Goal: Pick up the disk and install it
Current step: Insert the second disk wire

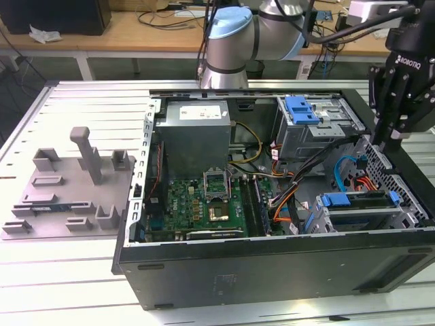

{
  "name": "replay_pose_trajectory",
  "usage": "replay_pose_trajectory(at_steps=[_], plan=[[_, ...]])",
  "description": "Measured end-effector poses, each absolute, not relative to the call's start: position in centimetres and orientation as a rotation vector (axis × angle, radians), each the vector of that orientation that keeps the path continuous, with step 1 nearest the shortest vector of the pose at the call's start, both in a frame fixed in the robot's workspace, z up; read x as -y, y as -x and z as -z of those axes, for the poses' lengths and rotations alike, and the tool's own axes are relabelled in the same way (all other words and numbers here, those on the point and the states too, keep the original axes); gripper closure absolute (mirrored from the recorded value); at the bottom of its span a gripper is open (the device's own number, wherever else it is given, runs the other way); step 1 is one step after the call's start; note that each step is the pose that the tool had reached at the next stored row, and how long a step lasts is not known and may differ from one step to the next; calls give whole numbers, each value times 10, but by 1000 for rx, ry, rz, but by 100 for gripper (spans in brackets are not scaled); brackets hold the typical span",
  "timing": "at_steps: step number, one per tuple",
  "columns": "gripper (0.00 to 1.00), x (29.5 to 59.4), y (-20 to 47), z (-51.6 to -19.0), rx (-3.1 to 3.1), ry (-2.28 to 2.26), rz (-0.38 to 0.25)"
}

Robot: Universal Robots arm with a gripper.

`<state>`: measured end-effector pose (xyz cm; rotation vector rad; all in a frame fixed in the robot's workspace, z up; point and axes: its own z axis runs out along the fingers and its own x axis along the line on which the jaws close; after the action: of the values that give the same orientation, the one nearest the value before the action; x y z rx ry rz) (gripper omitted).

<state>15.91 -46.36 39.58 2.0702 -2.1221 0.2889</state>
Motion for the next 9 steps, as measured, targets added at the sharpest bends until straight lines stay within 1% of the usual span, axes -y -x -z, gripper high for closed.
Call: replay_pose_trajectory(at_steps=[3,9], plan=[[70,461,-165,-394,2101,-2053,-301],[70,458,-168,-385,2081,-2039,-296]])
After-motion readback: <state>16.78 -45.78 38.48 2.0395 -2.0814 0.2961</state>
